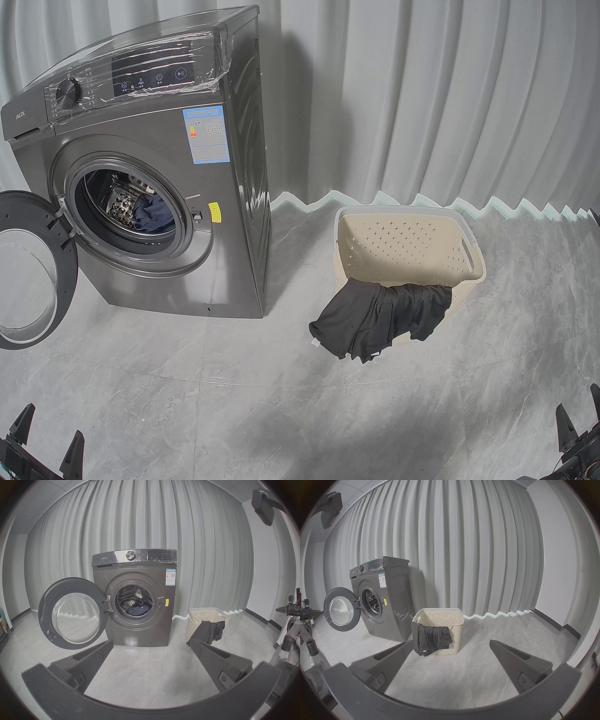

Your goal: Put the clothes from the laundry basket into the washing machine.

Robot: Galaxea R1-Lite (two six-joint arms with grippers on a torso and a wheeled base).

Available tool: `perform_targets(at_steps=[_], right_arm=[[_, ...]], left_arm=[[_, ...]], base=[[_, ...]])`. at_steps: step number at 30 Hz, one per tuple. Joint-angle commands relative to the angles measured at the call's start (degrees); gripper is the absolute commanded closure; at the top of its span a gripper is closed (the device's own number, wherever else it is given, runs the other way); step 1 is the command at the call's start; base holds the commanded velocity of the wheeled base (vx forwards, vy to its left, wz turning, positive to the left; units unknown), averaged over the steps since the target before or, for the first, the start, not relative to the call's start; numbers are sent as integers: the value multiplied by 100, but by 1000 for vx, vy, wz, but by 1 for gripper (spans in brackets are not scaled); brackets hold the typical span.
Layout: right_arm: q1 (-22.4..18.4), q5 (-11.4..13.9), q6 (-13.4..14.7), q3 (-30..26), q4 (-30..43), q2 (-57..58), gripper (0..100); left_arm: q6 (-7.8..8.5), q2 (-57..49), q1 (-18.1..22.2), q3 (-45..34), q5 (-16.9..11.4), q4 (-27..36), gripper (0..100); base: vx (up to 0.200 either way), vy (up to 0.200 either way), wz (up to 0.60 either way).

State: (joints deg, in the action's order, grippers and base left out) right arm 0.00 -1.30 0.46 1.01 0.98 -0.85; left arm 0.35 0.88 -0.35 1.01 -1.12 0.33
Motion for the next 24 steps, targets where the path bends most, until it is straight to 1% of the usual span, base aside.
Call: perform_targets(at_steps=[1, 3, 10, 18, 21, 24], right_arm=[[0, -1, -2, -84, -45, 33, 0], [0, -1, -11, -84, -62, 33, 0], [0, -1, -11, -84, -62, 33, 0], [-9, -45, 86, -84, -62, 33, 0], [-9, -54, 77, -84, -62, 33, 0], [-18, -45, 68, -84, -62, 33, 0]], left_arm=[[0, -88, 0, -92, -2, 2, 0], [0, -88, 0, -92, 7, 2, 0], [0, -88, 0, -92, 7, 2, 0], [9, -88, 0, -92, 7, 2, 0], [9, -88, 0, -92, -2, 2, 0], [9, -88, 0, -92, -2, 2, 0]], base=[[0, 0, 0], [0, 0, 0], [0, -200, 0], [0, -200, 0], [0, -200, 0], [0, 0, 0]])
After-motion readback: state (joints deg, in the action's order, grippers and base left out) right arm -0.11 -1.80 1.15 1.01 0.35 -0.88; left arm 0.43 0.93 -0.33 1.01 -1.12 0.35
